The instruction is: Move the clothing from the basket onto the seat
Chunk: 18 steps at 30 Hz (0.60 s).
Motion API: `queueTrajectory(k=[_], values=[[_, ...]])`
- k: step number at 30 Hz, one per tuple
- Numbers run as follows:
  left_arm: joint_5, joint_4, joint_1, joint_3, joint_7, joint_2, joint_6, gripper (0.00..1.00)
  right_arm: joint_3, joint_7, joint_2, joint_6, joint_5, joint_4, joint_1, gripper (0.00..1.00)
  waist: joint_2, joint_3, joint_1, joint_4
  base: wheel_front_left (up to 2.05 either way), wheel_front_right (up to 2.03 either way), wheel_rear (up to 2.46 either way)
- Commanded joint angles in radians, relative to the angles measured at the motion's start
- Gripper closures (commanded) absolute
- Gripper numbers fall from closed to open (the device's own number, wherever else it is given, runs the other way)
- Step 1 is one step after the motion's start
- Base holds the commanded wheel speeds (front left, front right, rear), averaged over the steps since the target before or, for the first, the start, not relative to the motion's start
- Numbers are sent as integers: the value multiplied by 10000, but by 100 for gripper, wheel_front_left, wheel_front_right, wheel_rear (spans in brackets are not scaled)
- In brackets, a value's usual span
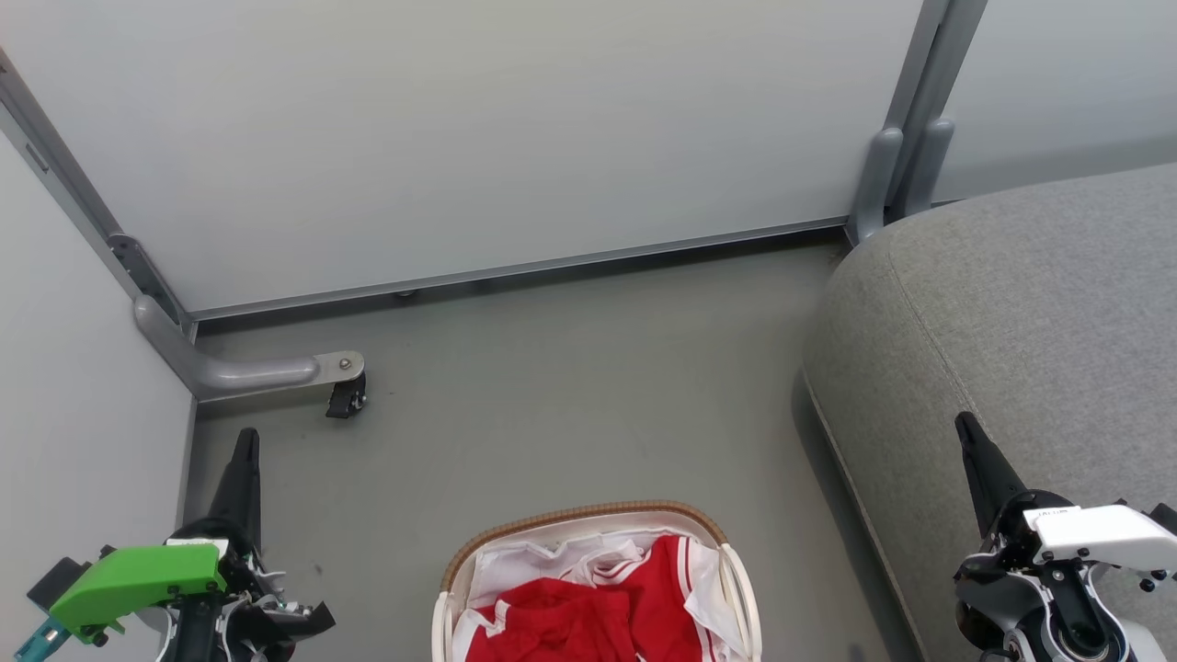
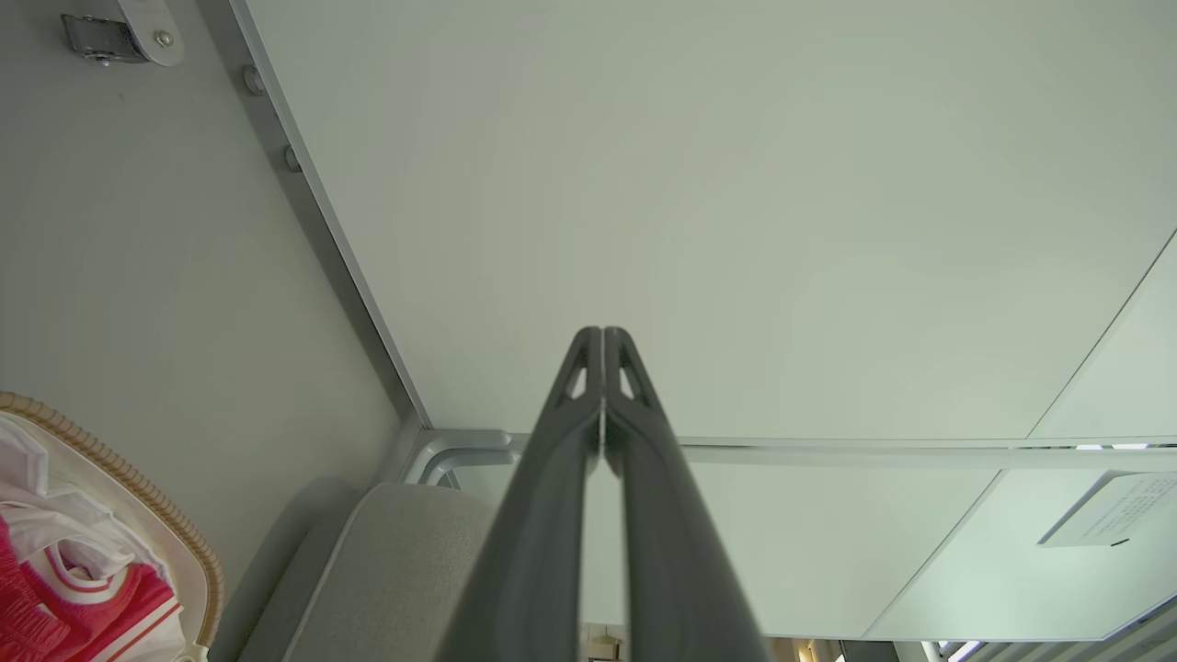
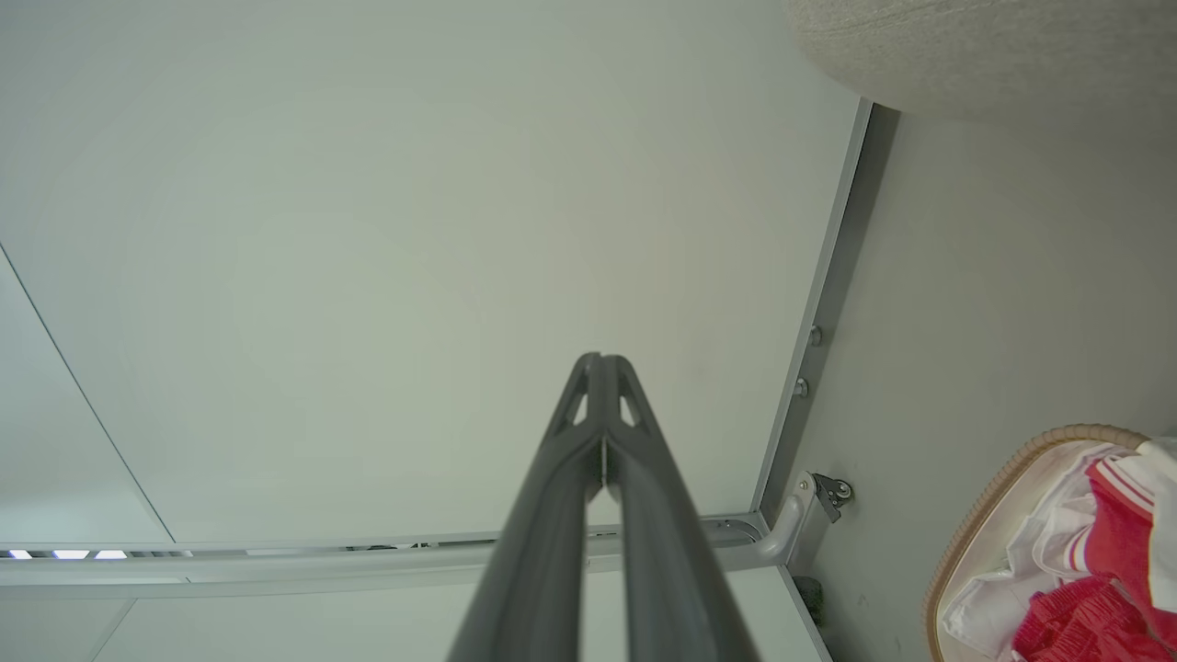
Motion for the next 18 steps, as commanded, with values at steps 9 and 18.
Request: queueTrajectory(k=[9,18], values=[[60,347,305,-185,-140,-58,27,0,128,-135,120,-4,-61,364,314,0,0,-5,0,0,0,0,0],[405,192,469,-578,-589,-47,19,0,272,-587,97,-3,-549,425,399,0,0,-25,0,1,0,0,0]])
